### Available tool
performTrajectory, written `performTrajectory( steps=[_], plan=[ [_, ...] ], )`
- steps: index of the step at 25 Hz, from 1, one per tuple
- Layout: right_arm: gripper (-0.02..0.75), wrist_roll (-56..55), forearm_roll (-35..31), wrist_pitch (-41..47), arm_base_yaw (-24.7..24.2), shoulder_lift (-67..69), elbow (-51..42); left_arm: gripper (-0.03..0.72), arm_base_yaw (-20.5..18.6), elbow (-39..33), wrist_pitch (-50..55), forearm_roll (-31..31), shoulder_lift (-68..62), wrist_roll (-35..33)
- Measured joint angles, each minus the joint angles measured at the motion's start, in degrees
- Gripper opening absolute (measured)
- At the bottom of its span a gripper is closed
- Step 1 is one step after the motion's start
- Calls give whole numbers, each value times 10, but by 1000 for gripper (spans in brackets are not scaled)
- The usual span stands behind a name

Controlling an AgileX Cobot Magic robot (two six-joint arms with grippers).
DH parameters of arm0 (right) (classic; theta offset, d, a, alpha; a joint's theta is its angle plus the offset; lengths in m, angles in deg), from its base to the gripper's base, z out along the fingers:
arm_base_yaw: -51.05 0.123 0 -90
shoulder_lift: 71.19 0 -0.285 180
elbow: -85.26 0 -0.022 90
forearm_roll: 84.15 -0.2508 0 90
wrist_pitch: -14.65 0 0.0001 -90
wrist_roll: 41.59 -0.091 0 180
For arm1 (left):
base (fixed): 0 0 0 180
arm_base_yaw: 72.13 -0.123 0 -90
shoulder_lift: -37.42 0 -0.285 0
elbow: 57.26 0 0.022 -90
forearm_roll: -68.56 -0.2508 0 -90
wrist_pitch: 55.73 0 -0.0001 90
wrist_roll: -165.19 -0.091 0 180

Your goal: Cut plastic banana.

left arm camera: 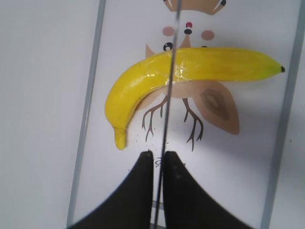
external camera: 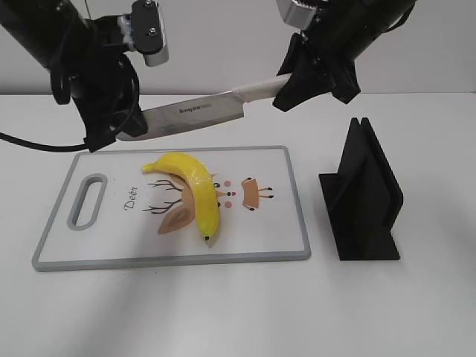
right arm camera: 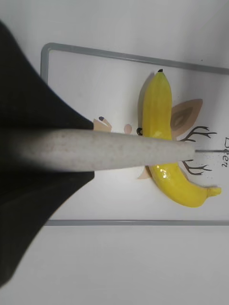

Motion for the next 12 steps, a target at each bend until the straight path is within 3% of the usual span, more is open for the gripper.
performTrajectory(
  steps=[3,12],
  plan=[
    [173,1,0,-6,0,0,0,2,0,1,-2,2,-7,-1],
    [173,-25,41,-36,0,78,3,-9,0,3,-41,4,-87,-1]
  ],
)
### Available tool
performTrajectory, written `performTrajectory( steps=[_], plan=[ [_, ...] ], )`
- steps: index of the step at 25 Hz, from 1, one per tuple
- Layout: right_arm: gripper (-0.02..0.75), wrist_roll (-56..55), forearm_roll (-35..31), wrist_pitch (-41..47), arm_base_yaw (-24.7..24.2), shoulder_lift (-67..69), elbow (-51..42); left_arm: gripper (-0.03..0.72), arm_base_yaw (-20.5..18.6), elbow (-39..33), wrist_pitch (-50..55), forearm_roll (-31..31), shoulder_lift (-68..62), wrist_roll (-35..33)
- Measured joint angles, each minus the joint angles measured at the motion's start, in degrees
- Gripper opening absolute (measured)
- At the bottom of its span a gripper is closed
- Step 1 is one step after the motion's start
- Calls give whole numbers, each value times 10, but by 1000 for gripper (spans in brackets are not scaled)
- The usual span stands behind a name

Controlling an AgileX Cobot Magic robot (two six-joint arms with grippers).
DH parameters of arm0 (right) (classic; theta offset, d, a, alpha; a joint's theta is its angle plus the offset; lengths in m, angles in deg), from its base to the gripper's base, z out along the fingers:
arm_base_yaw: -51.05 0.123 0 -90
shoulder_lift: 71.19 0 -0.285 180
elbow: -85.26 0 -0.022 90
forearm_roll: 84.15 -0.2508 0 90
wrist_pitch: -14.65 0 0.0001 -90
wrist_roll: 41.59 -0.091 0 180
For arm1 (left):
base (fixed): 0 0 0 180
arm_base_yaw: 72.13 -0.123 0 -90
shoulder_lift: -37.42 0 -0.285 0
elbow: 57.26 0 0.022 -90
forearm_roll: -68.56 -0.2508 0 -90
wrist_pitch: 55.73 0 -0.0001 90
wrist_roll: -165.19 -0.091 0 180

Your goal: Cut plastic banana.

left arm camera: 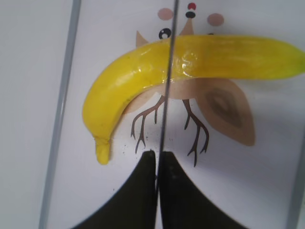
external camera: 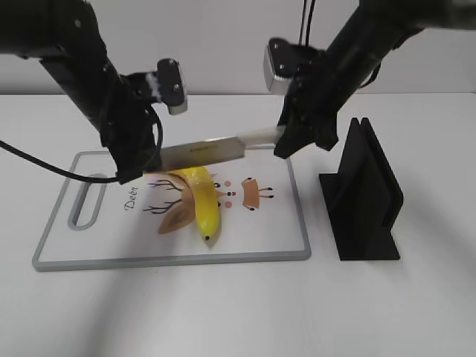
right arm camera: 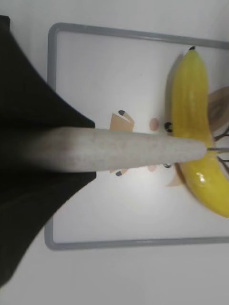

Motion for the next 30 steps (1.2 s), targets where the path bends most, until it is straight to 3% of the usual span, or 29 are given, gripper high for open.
performTrajectory(
  steps=[6,14,30],
  plan=[
    [179,-7,20,-26,-1,93,0,-8,-1,3,-51,23,-95,-3],
    [179,-9,22,-26,-1,91,3,-8,-1,3,-58,25,-93,-4],
    [179,-43,27,92,1,-45,75,-9,-1,18,47,35,119,-4]
  ],
)
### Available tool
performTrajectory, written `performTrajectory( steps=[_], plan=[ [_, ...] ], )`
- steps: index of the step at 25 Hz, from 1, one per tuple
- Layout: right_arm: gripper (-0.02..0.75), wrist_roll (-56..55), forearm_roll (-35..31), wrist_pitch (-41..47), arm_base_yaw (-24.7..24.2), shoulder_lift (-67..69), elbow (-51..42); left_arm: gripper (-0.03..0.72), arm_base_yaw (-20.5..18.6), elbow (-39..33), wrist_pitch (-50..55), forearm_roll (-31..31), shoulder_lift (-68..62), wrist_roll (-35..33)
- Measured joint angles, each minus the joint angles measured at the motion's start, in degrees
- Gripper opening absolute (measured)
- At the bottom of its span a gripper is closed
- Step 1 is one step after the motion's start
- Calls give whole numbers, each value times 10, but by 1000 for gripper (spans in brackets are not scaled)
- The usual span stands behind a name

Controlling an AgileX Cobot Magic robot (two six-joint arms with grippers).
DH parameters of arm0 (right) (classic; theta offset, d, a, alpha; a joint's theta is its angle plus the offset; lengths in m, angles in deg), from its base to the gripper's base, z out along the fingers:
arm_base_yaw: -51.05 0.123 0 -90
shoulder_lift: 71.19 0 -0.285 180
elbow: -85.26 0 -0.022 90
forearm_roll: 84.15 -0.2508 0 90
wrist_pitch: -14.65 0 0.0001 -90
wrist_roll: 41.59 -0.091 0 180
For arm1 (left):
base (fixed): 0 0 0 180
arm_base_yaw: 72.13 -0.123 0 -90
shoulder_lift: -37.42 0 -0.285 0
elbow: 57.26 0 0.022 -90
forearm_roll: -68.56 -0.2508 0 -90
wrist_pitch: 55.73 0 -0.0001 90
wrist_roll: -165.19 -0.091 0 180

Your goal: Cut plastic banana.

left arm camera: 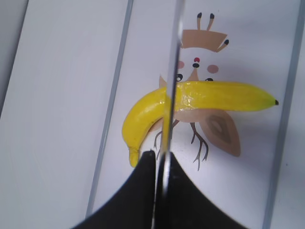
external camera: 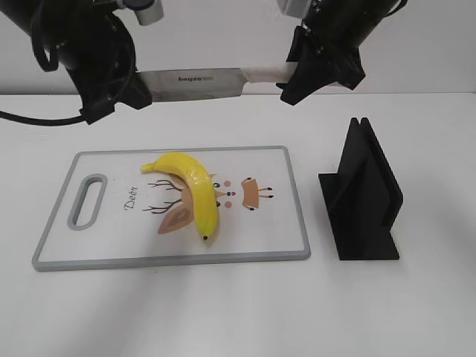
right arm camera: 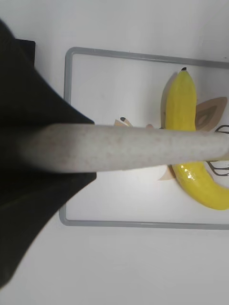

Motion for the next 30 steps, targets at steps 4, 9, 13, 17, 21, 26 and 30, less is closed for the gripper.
performTrajectory(
  steps=[4,9,13,17,21,26,30],
  plan=[
    [177,1,2,7,1,-1,9,-9,0,0,15,4,6,0],
    [176,-1,9,7,2,-1,9,134,0,0,24,20,6,2],
    [172,-10,17,5,2,-1,9,551,0,0,25,58,6,11],
    [172,-21,36,1,2,-1,9,642,1,1,-11,28,14,90],
    [172,-94,51,1,2,-8,9,645,-15,10,-28,-32,36,233],
    [172,-288,56,1,2,-29,16,643,-61,12,1,-91,61,404],
    [172,-404,78,1,2,-50,22,629,-112,12,49,-131,75,542]
  ],
)
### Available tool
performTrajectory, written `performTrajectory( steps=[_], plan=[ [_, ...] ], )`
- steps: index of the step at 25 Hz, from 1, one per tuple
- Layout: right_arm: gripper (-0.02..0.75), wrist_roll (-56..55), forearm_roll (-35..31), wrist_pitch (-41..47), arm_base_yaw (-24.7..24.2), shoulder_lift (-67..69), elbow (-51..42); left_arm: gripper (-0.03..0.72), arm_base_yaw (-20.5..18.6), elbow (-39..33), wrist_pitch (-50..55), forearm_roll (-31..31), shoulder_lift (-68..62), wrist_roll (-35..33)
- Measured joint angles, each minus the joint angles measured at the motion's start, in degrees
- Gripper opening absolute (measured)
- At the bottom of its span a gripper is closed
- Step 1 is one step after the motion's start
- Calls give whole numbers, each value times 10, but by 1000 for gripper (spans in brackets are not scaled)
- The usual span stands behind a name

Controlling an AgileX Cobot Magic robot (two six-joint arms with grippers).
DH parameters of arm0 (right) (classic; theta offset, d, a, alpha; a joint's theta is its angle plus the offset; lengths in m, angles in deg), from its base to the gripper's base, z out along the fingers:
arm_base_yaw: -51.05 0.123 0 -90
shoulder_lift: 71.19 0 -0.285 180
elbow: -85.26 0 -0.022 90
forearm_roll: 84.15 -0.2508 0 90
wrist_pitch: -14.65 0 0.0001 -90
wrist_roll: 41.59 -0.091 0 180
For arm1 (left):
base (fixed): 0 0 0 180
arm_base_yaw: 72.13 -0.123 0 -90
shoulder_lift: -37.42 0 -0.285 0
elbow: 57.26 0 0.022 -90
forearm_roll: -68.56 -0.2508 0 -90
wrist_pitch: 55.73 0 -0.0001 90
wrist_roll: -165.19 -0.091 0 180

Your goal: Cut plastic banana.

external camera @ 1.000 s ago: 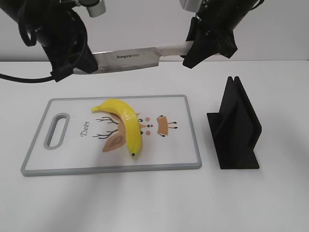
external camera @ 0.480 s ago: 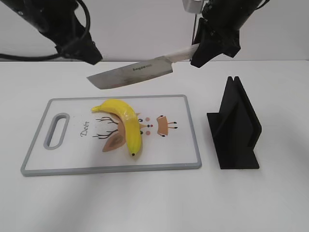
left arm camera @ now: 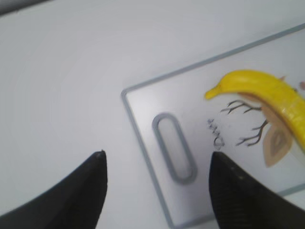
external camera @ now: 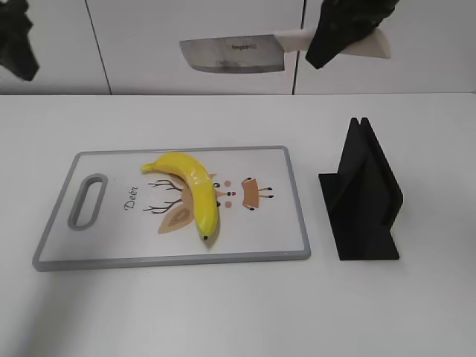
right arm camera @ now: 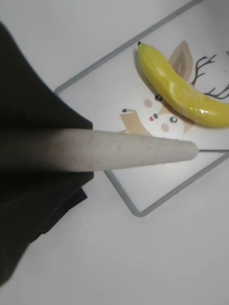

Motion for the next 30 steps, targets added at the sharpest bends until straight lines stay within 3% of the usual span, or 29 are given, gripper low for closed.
performTrajectory(
  steps=[4,9,14,19,24,30],
  plan=[
    [172,-105,26,1,-1,-26,0,616,-52,0,107,-17,5,47],
    [172,-206,32,1,-2,-65,-4,602,-93,-29,126,-22,29,85],
    [172,-270,28,0,-2,-131,-56,594,-96,-143,128,-26,117,90],
    [172,-327,33,-3,-2,-212,-165,593,-96,-295,115,-32,253,90],
    [172,-373,49,-63,-2,-313,-280,593,-96,-432,75,-32,416,90],
    [172,-463,93,-148,-2,-395,-401,593,-96,-510,86,-32,620,104]
  ],
)
